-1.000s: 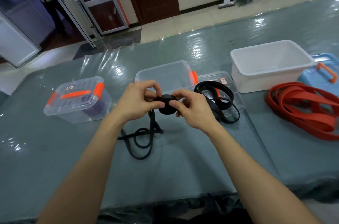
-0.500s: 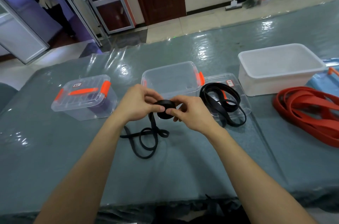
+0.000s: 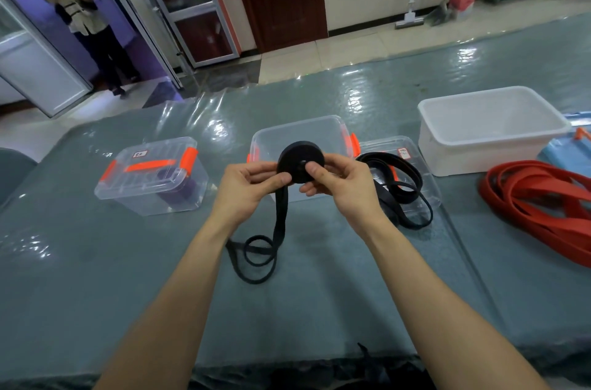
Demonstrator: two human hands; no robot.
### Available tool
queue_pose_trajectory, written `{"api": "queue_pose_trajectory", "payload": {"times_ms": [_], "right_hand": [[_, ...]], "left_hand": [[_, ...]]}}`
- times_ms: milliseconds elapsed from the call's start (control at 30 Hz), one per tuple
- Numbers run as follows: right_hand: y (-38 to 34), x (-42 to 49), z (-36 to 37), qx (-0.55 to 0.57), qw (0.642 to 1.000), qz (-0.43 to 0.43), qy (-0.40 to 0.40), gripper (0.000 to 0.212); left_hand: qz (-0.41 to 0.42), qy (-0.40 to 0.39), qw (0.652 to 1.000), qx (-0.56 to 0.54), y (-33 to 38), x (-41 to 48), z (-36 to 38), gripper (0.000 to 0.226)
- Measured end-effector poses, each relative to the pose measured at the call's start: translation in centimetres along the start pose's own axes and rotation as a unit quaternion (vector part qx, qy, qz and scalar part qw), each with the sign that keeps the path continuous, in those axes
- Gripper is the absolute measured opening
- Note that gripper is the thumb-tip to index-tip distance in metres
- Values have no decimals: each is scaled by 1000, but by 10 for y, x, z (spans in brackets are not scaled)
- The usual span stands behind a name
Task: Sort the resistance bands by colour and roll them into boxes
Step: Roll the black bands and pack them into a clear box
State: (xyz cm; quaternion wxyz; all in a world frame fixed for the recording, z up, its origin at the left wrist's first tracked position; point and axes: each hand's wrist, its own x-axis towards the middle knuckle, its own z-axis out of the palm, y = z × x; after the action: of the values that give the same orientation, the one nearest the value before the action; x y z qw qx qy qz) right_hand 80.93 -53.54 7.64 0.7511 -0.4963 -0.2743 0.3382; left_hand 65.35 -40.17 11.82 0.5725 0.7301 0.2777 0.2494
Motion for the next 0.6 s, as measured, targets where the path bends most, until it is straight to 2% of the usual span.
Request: {"api": "queue_pose_trajectory", "payload": {"times_ms": [100, 167, 267, 333, 367, 433, 467, 500, 600], "right_hand": [[8, -3, 3, 42, 999, 29, -5, 18], [10, -2, 1, 27, 999, 39, -22, 20], [7, 2, -13, -156, 987, 15, -42, 40], [5, 1, -19, -287, 957, -15, -51, 52], [6, 0, -19, -333, 940, -31, -66, 49], [11, -2, -15, -381, 918, -51, -101, 29], [14, -3, -13, -390, 913, -53, -109, 18], [15, -4, -11, -393, 911, -57, -108, 11], [13, -1, -13, -359, 929, -67, -59, 7]], "left_hand": [[-5, -15, 999, 28, 2, 3, -5, 34], [-3, -24, 998, 64, 4, 5, -11, 29], [6, -61, 983, 173, 14, 6, -22, 25], [29, -112, 941, 317, 24, 10, -25, 22], [43, -137, 908, 394, 30, 13, -24, 20], [62, -174, 843, 505, 40, 17, -20, 16], [66, -180, 830, 524, 43, 19, -18, 15], [64, -178, 837, 514, 42, 20, -18, 16], [5, -115, 946, 302, 30, 18, -17, 26]]}}
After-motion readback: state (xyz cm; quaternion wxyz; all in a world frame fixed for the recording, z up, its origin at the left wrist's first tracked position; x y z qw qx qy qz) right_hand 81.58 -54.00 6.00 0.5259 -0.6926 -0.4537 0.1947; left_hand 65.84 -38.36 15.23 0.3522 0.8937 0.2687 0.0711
